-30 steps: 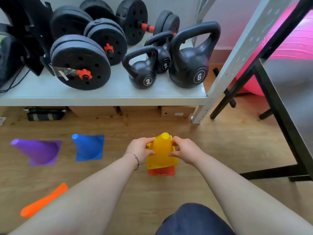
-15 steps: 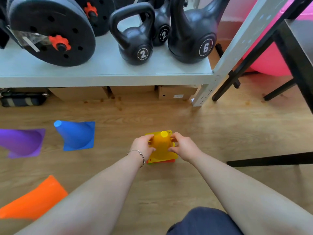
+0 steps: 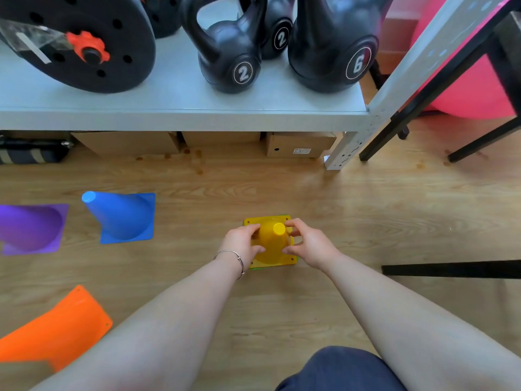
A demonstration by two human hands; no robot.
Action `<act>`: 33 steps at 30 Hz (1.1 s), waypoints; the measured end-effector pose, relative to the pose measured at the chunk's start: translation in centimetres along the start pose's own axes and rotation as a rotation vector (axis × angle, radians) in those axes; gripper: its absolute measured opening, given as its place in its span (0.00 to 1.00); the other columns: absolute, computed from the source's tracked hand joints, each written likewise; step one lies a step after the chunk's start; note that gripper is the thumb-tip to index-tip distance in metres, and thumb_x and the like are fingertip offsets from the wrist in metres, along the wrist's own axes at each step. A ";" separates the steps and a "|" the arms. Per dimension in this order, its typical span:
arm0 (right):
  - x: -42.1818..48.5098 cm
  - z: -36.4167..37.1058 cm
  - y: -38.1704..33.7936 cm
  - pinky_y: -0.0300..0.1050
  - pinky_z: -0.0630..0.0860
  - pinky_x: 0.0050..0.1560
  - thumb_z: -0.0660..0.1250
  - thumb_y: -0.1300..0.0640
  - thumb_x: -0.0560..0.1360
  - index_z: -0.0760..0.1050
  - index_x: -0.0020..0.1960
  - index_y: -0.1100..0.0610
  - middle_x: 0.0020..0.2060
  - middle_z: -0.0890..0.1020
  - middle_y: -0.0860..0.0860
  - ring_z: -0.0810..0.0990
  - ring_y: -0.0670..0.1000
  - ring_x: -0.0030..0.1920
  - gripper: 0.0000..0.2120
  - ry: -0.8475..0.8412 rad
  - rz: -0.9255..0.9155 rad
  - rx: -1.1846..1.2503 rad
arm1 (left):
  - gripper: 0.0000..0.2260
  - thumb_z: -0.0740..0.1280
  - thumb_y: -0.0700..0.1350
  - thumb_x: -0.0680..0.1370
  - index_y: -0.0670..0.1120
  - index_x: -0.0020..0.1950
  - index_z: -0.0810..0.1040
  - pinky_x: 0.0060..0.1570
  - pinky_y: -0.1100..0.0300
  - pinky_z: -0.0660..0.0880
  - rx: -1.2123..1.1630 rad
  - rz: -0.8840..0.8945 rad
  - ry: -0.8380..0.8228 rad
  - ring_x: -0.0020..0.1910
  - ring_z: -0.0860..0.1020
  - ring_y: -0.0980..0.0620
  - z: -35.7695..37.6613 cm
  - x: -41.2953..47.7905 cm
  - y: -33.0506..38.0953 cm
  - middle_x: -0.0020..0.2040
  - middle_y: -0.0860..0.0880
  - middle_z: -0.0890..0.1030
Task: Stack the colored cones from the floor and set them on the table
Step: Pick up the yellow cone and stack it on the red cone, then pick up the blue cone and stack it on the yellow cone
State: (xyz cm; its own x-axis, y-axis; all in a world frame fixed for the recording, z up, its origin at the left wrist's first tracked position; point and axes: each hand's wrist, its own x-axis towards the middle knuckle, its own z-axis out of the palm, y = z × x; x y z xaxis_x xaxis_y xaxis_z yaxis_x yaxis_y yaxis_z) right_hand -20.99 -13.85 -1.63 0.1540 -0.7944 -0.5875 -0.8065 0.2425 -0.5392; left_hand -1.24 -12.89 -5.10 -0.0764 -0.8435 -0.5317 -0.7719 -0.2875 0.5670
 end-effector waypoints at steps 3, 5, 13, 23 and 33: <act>0.0 0.0 -0.1 0.51 0.77 0.59 0.76 0.56 0.71 0.68 0.71 0.50 0.64 0.78 0.56 0.82 0.58 0.56 0.32 -0.017 -0.008 -0.043 | 0.30 0.73 0.50 0.72 0.51 0.73 0.68 0.65 0.55 0.71 0.070 -0.003 -0.030 0.66 0.75 0.47 -0.2 0.0 0.1 0.67 0.47 0.77; 0.1 -0.3 -0.4 0.52 0.75 0.61 0.73 0.57 0.73 0.66 0.73 0.51 0.64 0.77 0.58 0.81 0.58 0.58 0.31 -0.029 -0.026 -0.140 | 0.30 0.71 0.51 0.74 0.52 0.74 0.65 0.63 0.54 0.72 0.182 -0.016 -0.070 0.66 0.74 0.44 -0.7 -0.2 0.5 0.68 0.46 0.76; -0.9 -3.6 -3.7 0.52 0.75 0.58 0.63 0.51 0.79 0.62 0.75 0.52 0.68 0.74 0.55 0.75 0.60 0.64 0.26 0.193 -0.071 -0.399 | 0.21 0.62 0.57 0.79 0.47 0.67 0.67 0.53 0.50 0.73 0.530 0.001 0.129 0.61 0.76 0.43 -5.6 -2.6 2.1 0.62 0.47 0.76; -1.5 -5.9 -13.1 0.54 0.52 0.78 0.61 0.45 0.78 0.56 0.78 0.55 0.76 0.65 0.54 0.59 0.56 0.78 0.33 0.453 -0.302 -0.609 | 0.30 0.59 0.59 0.79 0.44 0.75 0.59 0.73 0.49 0.58 0.676 0.037 0.467 0.76 0.60 0.45 -14.8 -5.7 2.9 0.76 0.45 0.64; 0.4 -2.7 -21.9 0.53 0.49 0.79 0.61 0.45 0.78 0.52 0.79 0.56 0.78 0.60 0.54 0.55 0.55 0.79 0.36 0.441 -0.402 -0.635 | 0.34 0.60 0.59 0.78 0.46 0.78 0.53 0.75 0.48 0.54 0.705 -0.168 0.585 0.78 0.55 0.46 -21.5 -8.7 -4.0 0.79 0.45 0.57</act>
State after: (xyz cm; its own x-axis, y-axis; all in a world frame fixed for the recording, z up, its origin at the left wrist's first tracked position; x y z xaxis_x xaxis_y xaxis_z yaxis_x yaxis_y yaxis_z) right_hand -4.79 -20.93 11.58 0.3662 -0.9281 -0.0667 -0.9245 -0.3547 -0.1398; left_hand 16.09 -14.15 10.72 0.2535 -0.9654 -0.0618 -0.9636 -0.2463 -0.1042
